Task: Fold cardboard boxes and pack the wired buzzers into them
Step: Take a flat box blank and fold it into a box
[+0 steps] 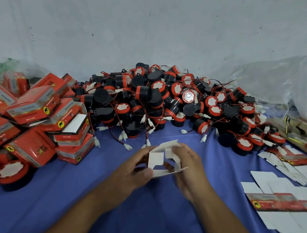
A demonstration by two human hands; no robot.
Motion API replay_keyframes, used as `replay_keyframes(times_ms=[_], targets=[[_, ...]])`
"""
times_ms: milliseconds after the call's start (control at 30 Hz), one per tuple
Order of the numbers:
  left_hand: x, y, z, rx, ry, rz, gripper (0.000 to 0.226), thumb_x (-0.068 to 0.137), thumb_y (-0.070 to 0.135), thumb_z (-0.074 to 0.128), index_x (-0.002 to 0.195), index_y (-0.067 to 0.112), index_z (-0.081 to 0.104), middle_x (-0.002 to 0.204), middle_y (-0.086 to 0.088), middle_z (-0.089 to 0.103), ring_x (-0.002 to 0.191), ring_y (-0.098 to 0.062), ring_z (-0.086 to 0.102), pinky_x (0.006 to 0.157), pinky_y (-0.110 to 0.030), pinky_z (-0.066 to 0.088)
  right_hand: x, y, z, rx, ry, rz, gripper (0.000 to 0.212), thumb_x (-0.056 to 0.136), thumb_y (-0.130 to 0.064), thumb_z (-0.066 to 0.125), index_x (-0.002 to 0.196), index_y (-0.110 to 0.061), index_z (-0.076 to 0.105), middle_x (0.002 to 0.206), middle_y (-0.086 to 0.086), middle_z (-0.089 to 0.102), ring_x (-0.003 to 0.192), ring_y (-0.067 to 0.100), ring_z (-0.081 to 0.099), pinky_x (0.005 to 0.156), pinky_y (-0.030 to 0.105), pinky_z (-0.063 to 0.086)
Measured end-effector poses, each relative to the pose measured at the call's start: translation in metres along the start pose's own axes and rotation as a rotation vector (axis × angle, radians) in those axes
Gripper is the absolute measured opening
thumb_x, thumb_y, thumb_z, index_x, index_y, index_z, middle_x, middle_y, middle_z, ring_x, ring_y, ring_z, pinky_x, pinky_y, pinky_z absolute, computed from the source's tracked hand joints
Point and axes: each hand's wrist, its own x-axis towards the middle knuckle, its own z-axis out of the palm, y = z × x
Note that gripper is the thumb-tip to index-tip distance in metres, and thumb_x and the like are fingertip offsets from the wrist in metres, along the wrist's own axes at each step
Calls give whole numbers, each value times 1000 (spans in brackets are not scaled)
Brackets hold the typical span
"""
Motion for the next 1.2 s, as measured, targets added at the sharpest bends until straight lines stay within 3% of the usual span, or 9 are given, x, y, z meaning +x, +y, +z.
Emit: replay_keyframes(times_ms=[100, 267, 367, 467, 633, 767, 900, 1100, 1200], targets=[[0, 7, 9, 29, 122, -1, 45, 94, 59, 49, 130, 32, 56, 126, 19, 63, 120, 1, 56, 93, -9, 42, -2, 1, 0, -31, -10, -27, 14, 78, -27, 63, 78, -24, 76, 87, 3, 71, 85, 17, 64, 78, 34, 50], [4, -6, 6, 135, 436, 18, 36, 102, 46, 38, 85, 25, 61, 77, 9, 62, 70, -1, 55, 65, -15, 44, -15, 17, 14, -470, -56, -217, 23, 85, -48, 55, 90, -30, 68, 89, -9, 64, 86, 11, 59, 81, 35, 48], [3, -14, 2, 126, 513, -52, 45, 97, 47, 36, 91, 11, 63, 82, -10, 64, 74, -22, 60, 67, -34, 50, -27, 21, 19, -602, -277, -268, 42, 95, -65, 33, 112, -38, 60, 113, -13, 59, 112, 10, 55, 100, 34, 44], [6, -16, -1, 65, 560, -94, 47, 96, 50, 34, 95, 16, 68, 89, -1, 72, 82, -15, 67, 70, -24, 53, -27, 17, 22, -532, -424, -256, 53, 95, -70, 33, 132, -37, 53, 128, -9, 59, 124, 13, 55, 105, 35, 44], [5, -13, -4, -27, 567, -158, 54, 95, 58, 31, 94, 24, 74, 93, 11, 75, 85, -3, 69, 66, -10, 49, -19, 19, 19, -456, -316, -289, 28, 97, -41, 54, 123, -36, 62, 120, -1, 66, 110, 15, 63, 93, 39, 54], [3, -4, 6, -64, 399, -113, 41, 96, 61, 31, 104, 54, 70, 108, 23, 71, 100, 7, 64, 77, -5, 46, -10, 18, 13, -326, -112, -245, 24, 91, -31, 56, 111, -28, 70, 103, -2, 73, 95, 15, 67, 83, 44, 54], [1, -8, 13, 26, 276, -56, 50, 92, 57, 47, 137, 37, 53, 130, 17, 63, 120, -1, 57, 91, -14, 47, -4, 14, 6, -213, -60, -225, 22, 90, -25, 56, 102, -21, 73, 102, 10, 73, 93, 25, 67, 85, 51, 51], [6, -8, 5, 7, 442, -76, 28, 103, 18, 50, 112, 40, 65, 104, 25, 70, 96, 4, 65, 74, -9, 48, -17, 20, 14, -451, -150, -380, 43, 94, -59, 52, 108, -22, 70, 104, -1, 69, 96, 14, 66, 79, 26, 50], [7, -13, -4, -13, 502, -122, 25, 103, 17, 48, 111, 27, 69, 95, 12, 73, 83, 1, 64, 65, -10, 48, -21, 24, 22, -578, -213, -457, 31, 99, -48, 53, 113, -25, 69, 108, -6, 66, 102, 18, 64, 84, 22, 49]])
